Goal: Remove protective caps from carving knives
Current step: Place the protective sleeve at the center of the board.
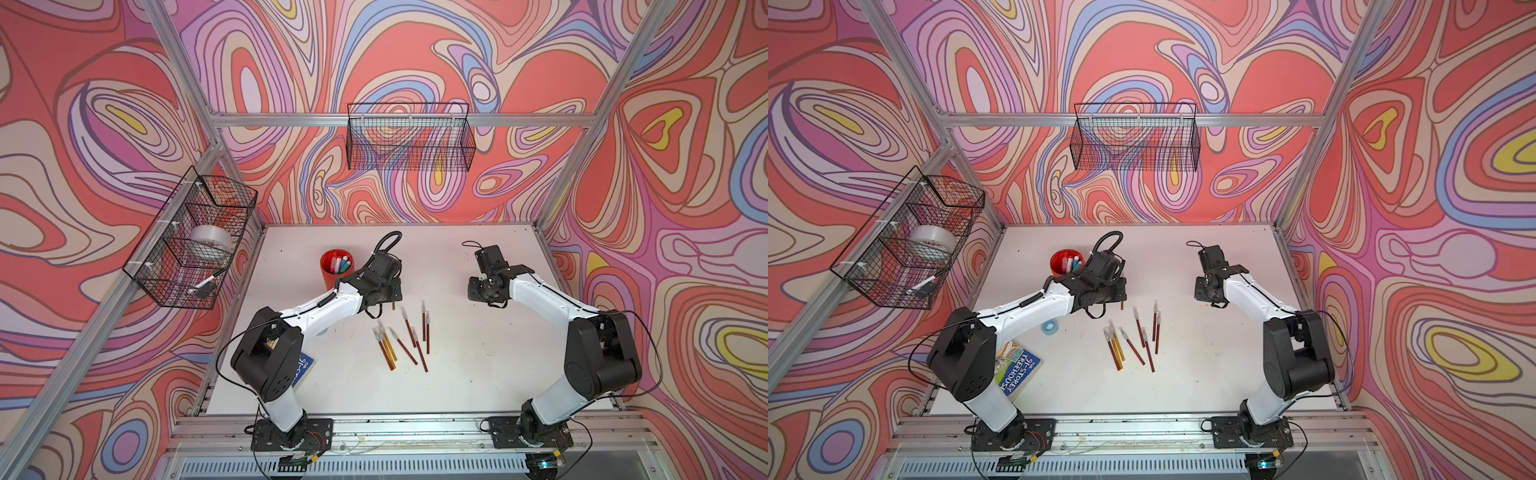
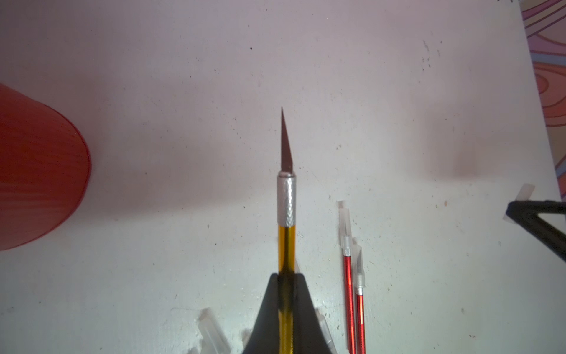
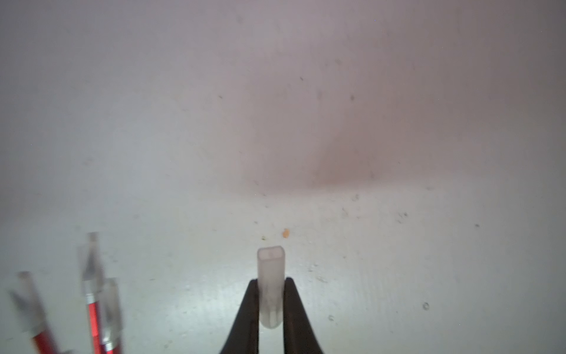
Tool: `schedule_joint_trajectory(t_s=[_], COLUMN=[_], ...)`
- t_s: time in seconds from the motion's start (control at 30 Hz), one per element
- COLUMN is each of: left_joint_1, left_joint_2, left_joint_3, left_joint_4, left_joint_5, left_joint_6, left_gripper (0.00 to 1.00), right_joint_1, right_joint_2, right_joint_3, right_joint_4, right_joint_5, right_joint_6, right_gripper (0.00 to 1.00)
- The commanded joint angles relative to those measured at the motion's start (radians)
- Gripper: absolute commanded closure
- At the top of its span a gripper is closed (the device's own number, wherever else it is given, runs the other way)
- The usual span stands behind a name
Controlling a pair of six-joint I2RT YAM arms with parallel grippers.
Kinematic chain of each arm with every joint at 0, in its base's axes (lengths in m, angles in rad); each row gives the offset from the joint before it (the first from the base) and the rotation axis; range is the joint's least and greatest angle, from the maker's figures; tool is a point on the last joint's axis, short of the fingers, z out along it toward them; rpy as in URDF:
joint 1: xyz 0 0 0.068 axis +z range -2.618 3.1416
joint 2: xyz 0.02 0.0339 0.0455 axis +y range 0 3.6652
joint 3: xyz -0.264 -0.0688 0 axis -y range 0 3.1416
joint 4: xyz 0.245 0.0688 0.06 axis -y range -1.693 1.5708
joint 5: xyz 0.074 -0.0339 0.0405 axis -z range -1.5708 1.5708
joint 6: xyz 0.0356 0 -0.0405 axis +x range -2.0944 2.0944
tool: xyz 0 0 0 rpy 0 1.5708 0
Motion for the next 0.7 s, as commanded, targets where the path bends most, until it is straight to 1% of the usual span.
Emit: schedule_joint_trajectory(t_s=[0.0, 0.13, 0.27, 0.37, 0.57, 0.67], left_joint_1=[0.019, 0.054, 0.089, 0.104, 0.125, 0.133], left_joint_2=[0.080, 0.179, 0.243, 0.270, 0.301, 0.317], left_joint_3=[0.102, 0.193, 0.221, 0.231, 0.250, 0.259], left_joint_4=[-0.114, -0.182, -0.194, -0.200, -0.231, -0.240], left_joint_5=[-0.068, -0.061, -0.022, -0.016, -0.028, -0.025], left_joint_6=[0.031, 0.007, -0.020, -0.030, -0.035, -0.035], left_gripper=[1.00, 1.00, 1.00, 1.00, 1.00, 1.00], right_joint_1=[0.000, -0.002, -0.003, -0.001, -0.003, -0.005], right_joint_2=[-0.013, 0.007, 0.032, 0.050, 0.065, 0.067], right_joint_3=[-0.061, -0.100, -0.108, -0.105, -0.096, -0.096], right_joint_4=[-0.028, -0.009, 0.013, 0.024, 0.028, 0.027], right_joint_5=[0.119, 0.091, 0.070, 0.057, 0.037, 0.037], right_joint_6=[0.005, 0.021, 0.026, 0.029, 0.035, 0.039], right_gripper=[1.00, 1.00, 1.00, 1.00, 0.84, 0.79])
